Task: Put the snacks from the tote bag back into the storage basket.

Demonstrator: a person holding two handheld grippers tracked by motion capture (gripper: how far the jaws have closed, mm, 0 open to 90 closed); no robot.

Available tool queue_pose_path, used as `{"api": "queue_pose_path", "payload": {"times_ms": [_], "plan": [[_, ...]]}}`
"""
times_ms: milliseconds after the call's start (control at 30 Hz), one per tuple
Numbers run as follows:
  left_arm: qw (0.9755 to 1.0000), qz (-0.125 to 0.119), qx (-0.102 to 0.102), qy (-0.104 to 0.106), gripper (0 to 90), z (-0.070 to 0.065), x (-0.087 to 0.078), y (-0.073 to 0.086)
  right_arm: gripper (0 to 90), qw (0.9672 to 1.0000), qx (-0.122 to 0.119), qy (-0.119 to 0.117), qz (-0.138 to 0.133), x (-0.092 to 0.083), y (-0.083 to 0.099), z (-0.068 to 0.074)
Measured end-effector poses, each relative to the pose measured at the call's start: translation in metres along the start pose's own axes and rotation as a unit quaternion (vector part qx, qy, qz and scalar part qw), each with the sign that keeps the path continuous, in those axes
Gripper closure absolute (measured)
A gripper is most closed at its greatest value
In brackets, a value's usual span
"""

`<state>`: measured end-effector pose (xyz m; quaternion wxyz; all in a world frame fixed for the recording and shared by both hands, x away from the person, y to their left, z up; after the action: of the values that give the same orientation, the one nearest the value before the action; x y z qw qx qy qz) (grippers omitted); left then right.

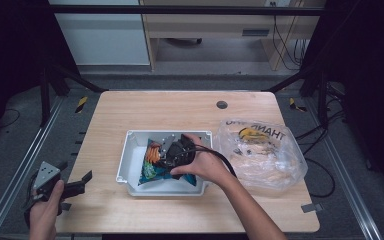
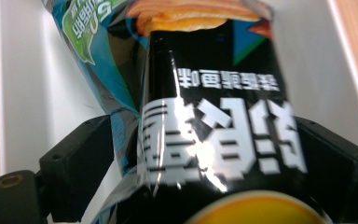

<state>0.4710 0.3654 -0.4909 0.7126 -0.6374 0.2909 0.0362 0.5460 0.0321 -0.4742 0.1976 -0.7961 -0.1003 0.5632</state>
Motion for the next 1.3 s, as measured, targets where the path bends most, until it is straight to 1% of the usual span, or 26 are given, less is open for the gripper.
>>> {"api": "queue_pose_path", "payload": {"times_ms": [200, 267, 300, 400, 433, 500, 633, 667, 733, 767, 833, 933, 967, 1000, 1067, 1100, 1167, 1300], "plan": [[1.0000, 0.001, 0.000, 0.001, 1.7, 0.000, 0.000, 0.000, 9.2, 0.9997, 0.015, 0.004, -0.021, -0.013, 0.000, -0.002], [1.0000, 0.001, 0.000, 0.001, 1.7, 0.000, 0.000, 0.000, 8.5, 0.9995, 0.015, 0.007, -0.026, -0.017, 0.000, -0.003], [1.0000, 0.000, 0.000, 0.002, 1.7, 0.000, 0.000, 0.000, 8.2, 0.9993, 0.020, 0.007, -0.030, -0.019, 0.000, -0.004], [1.0000, -0.004, -0.004, -0.004, 1.0, 0.001, -0.001, -0.001, 7.5, 0.9987, 0.030, 0.010, -0.040, -0.024, 0.001, -0.005], [1.0000, -0.005, -0.004, -0.004, 0.9, 0.002, -0.001, -0.001, 6.7, 0.9986, 0.030, 0.012, -0.043, -0.025, 0.001, -0.006], [1.0000, -0.004, -0.007, -0.006, 0.9, 0.002, -0.002, 0.000, 6.1, 0.9981, 0.039, 0.017, -0.046, -0.028, 0.001, -0.007], [0.9999, -0.009, -0.005, -0.001, 0.9, 0.001, -0.001, -0.002, 6.3, 0.9960, 0.057, 0.035, -0.059, -0.036, 0.002, -0.010], [0.9999, -0.010, -0.003, 0.000, 0.9, 0.000, -0.002, -0.002, 6.6, 0.9947, 0.068, 0.041, -0.066, -0.039, 0.003, -0.011], [1.0000, -0.009, -0.003, 0.002, 0.9, -0.001, -0.001, -0.002, 6.5, 0.9918, 0.088, 0.044, -0.082, -0.046, 0.004, -0.012], [1.0000, -0.008, -0.003, 0.001, 0.9, -0.001, -0.001, -0.002, 6.4, 0.9906, 0.092, 0.049, -0.089, -0.051, 0.005, -0.012], [1.0000, -0.007, -0.004, -0.001, 0.9, -0.001, -0.001, -0.001, 6.3, 0.9890, 0.098, 0.052, -0.098, -0.057, 0.005, -0.011], [1.0000, -0.005, -0.004, -0.003, 0.9, 0.000, -0.001, 0.000, 6.2, 0.9847, 0.121, 0.065, -0.107, -0.068, 0.007, -0.010], [1.0000, -0.005, -0.005, -0.004, 0.9, 0.000, -0.001, 0.000, 6.2, 0.9823, 0.134, 0.068, -0.111, -0.072, 0.008, -0.009], [1.0000, -0.004, -0.006, -0.004, 0.9, 0.000, -0.001, 0.000, 6.3, 0.9808, 0.140, 0.072, -0.115, -0.075, 0.008, -0.010], [1.0000, -0.003, -0.007, -0.004, 0.9, 0.000, -0.001, 0.001, 6.3, 0.9759, 0.157, 0.077, -0.131, -0.083, 0.010, -0.010], [1.0000, -0.003, -0.005, -0.004, 0.9, 0.000, -0.001, 0.001, 6.3, 0.9735, 0.166, 0.082, -0.134, -0.086, 0.011, -0.010], [1.0000, -0.003, -0.007, -0.005, 0.9, -0.001, 0.000, 0.001, 6.3, 0.9695, 0.176, 0.091, -0.144, -0.092, 0.011, -0.011], [1.0000, -0.001, -0.005, -0.005, 0.9, -0.002, 0.000, 0.001, 6.3, 0.9632, 0.189, 0.104, -0.159, -0.103, 0.012, -0.013]]}}
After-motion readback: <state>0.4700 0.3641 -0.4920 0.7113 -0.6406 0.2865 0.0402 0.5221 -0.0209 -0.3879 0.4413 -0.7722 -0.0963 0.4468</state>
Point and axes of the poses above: each handheld gripper's, and its own axes: x roughly forward along the jaws, y roughly out of its underside, z roughly to its left, the point moved 6 cm from there along x, roughly forward along the jaws, and after that the axes turned 5 degrees about z, right-handed, at the moved point
